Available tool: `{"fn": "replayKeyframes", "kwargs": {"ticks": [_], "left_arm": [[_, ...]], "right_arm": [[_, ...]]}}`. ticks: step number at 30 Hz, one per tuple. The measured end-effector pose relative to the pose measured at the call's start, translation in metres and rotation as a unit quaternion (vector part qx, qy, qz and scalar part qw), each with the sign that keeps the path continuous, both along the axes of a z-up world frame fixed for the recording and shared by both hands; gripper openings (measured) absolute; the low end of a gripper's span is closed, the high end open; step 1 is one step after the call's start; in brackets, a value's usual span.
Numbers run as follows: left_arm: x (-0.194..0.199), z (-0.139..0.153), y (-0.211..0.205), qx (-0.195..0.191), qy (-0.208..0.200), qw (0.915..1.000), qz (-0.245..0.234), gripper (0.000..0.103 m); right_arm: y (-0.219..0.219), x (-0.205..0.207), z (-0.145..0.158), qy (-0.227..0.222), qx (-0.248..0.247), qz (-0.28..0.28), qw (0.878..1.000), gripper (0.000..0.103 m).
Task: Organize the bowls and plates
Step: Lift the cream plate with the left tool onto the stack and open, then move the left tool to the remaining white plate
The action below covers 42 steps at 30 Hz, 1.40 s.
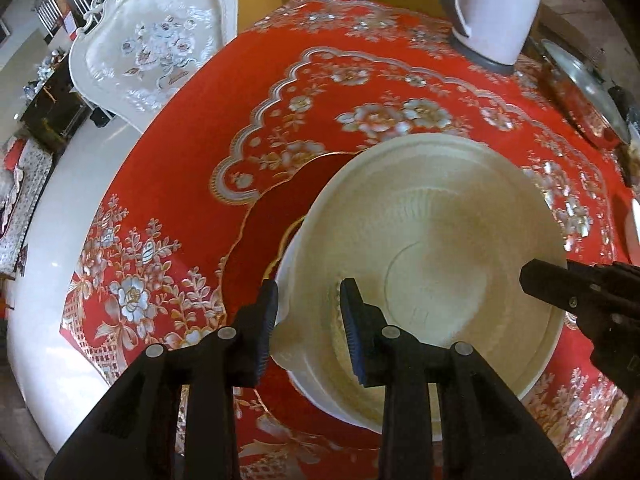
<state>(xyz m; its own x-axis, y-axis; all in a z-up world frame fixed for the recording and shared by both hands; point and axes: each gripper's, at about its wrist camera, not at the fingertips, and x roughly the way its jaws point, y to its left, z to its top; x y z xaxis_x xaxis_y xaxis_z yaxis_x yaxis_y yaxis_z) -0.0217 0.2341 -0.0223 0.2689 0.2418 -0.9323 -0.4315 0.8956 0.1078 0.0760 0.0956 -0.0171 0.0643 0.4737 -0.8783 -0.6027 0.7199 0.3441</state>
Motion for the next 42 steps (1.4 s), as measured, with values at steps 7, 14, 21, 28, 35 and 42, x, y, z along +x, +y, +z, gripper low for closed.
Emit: {"fn": "replayKeyframes", "kwargs": {"ticks": [7, 14, 21, 28, 35, 42], "left_arm": [[-0.005, 0.001, 0.006, -0.007, -0.011, 0.9998, 0.017, 0.030], [0.001, 0.024, 0.001, 0.008, -0.036, 0.9992, 0.018, 0.030], [0.028, 0.038, -0.056, 0.003, -0.058, 0.9974, -0.042, 0.050], [0.067, 0.040, -0.149, -0.008, -0.060, 0.9893, -0.133, 0.053], [0.098, 0.044, -0.234, -0.008, -0.064, 0.9751, -0.212, 0.063], [0.127, 0.055, -0.304, -0.003, -0.072, 0.9611, -0.267, 0.063]], "right_arm": [[-0.006, 0.005, -0.004, 0.036, 0.023, -0.012, 0.999, 0.025], [-0.041, 0.008, 0.014, 0.029, 0.050, -0.039, 0.998, 0.040], [-0.125, 0.023, 0.016, 0.015, 0.045, -0.121, 0.992, 0.047], [-0.221, 0.035, 0.009, 0.004, 0.012, -0.215, 0.977, 0.054], [-0.307, 0.040, 0.006, 0.003, -0.005, -0.288, 0.958, 0.057], [-0.372, 0.049, 0.011, -0.009, -0.008, -0.330, 0.944, 0.060]]}}
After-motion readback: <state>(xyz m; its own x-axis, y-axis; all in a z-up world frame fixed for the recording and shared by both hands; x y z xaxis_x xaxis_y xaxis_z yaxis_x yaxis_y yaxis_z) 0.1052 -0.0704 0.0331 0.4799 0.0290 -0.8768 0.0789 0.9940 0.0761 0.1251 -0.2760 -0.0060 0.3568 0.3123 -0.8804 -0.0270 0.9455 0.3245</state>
